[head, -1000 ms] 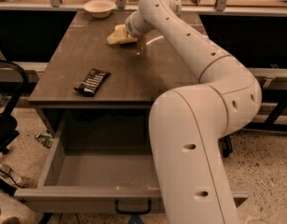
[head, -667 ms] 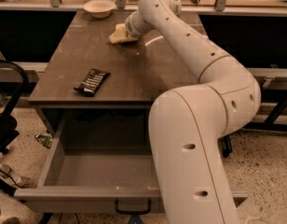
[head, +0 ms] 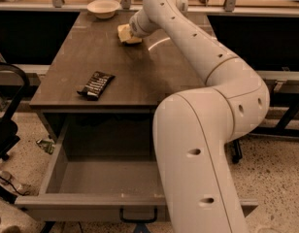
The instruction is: Place sponge into top drawer
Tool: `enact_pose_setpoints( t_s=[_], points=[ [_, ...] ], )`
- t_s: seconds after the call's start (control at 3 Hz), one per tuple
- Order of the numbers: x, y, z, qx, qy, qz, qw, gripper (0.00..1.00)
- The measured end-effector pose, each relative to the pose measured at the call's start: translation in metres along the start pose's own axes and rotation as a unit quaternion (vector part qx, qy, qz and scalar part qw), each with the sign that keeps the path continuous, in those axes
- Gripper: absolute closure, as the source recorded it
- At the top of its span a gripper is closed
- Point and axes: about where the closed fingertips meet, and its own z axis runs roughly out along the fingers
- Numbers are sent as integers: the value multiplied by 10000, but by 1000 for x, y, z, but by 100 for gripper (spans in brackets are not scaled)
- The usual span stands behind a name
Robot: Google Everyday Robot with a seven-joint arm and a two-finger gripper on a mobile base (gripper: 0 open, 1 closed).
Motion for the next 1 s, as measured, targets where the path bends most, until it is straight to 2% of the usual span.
enact_pose_setpoints(
  t_s=[0.33,0.67,1.0],
  points=[
    [-5,-5,-8,83,-41,-6,10000,100],
    [-24,-20,-37,374,-180,-26,9991,100],
    [-39,-38,-88,702,-262,-220,9970,100]
  ],
)
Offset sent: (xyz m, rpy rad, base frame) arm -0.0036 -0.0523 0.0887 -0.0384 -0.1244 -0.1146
